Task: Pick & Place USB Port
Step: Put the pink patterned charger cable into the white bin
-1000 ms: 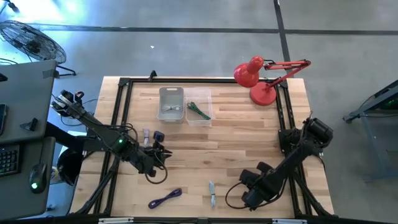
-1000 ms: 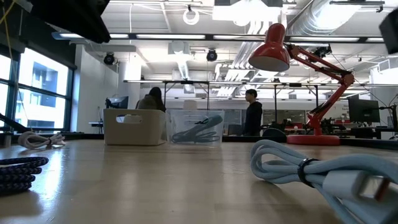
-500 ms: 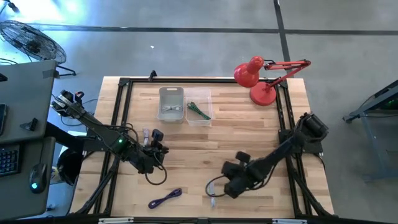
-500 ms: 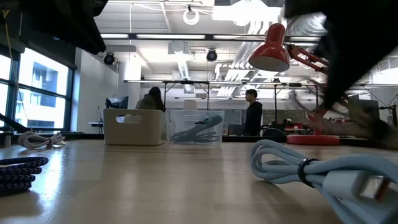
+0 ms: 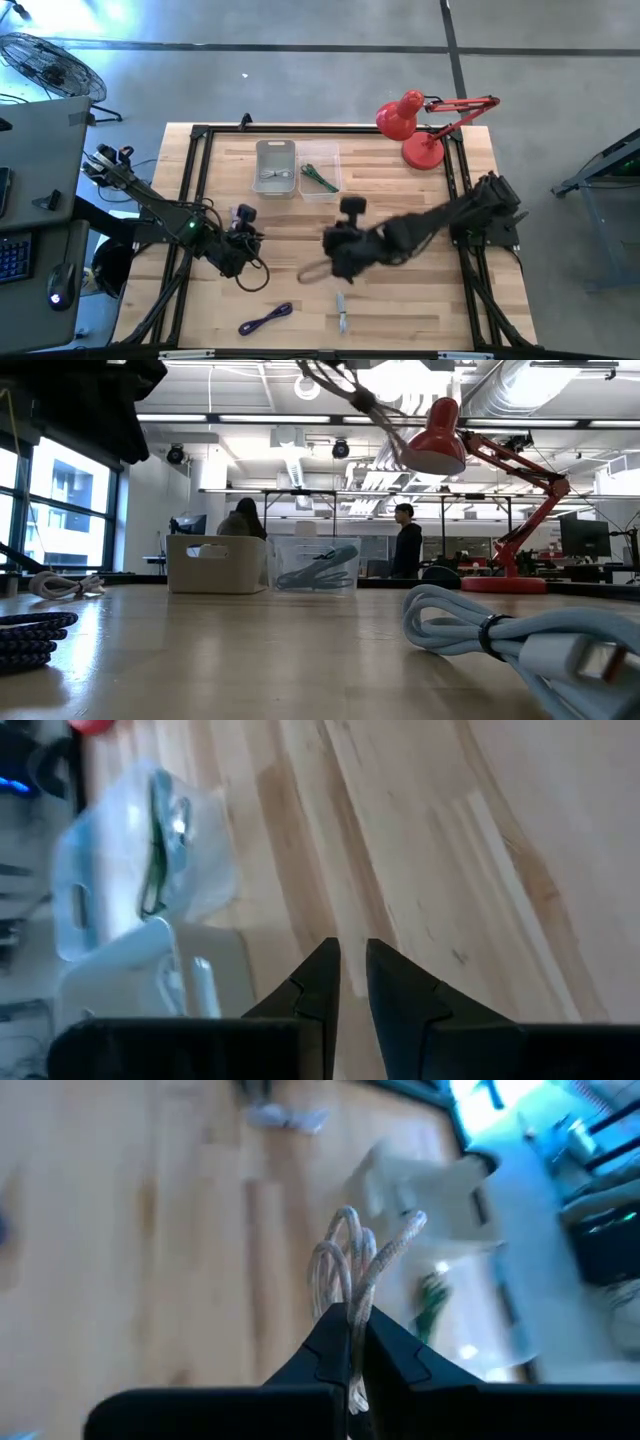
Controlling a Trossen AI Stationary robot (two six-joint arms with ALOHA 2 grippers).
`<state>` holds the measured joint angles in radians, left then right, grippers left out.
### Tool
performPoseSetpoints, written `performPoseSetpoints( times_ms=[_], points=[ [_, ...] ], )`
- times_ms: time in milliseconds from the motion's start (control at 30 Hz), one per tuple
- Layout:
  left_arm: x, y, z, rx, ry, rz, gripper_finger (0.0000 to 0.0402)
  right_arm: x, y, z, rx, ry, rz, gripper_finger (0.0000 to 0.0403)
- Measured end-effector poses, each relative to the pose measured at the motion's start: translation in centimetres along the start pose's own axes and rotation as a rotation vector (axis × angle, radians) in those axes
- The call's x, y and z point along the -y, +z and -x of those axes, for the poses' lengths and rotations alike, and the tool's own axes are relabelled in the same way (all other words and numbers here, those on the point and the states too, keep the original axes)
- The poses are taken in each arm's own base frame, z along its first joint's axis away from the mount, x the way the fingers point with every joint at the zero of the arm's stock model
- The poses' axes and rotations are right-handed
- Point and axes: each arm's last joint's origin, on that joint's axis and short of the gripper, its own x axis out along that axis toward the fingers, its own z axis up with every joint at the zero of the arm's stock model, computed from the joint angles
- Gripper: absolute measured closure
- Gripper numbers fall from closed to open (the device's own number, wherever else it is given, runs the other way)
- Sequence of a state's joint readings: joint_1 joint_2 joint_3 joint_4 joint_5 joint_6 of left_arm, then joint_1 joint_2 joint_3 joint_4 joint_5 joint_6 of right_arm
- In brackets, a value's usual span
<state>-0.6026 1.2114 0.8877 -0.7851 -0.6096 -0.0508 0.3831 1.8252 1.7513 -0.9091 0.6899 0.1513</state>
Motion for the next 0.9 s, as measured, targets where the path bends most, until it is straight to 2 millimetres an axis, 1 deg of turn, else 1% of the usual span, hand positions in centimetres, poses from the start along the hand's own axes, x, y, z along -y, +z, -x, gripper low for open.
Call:
performPoseSetpoints(
  times_ms=[67,167,267,333,433,533,633,767,900],
  points=[
    [0.1,-0.2,0.0,-0.022,-0.022,0.019,0.0351,2.2,0.9,-0.6,0.005,-0.029,0.016,0.0399],
    [0.1,-0.5,0.1,-0.043,-0.011,0.057,0.0351,5.4,1.7,-1.9,-0.005,-0.07,0.012,0.0399],
    [0.0,-0.8,0.2,-0.063,0.06,0.081,0.035,8.7,2.0,-3.7,-0.015,-0.078,-0.053,0.0399],
    [0.0,-1.1,0.3,-0.075,0.11,0.098,0.0351,10.8,1.9,-5.0,-0.013,-0.05,-0.11,0.0399],
    [-0.2,-1.5,0.4,-0.097,0.158,0.117,0.035,13.1,1.7,-7.0,0.032,-0.015,-0.187,0.0399],
    [-0.3,-1.7,0.4,-0.113,0.182,0.124,0.035,14.6,1.2,-8.9,0.071,0.036,-0.231,0.0399],
    [-0.3,-1.8,0.4,-0.117,0.188,0.121,0.035,15.5,0.6,-10.3,0.122,0.06,-0.301,0.0399],
    [-0.4,-1.8,0.4,-0.119,0.191,0.119,0.0351,15.9,-0.7,-11.9,0.11,0.024,-0.354,0.0399],
    [-0.4,-1.8,0.4,-0.121,0.19,0.117,0.0351,15.6,-2.0,-13.4,0.12,0.025,-0.401,0.0399]
  ],
)
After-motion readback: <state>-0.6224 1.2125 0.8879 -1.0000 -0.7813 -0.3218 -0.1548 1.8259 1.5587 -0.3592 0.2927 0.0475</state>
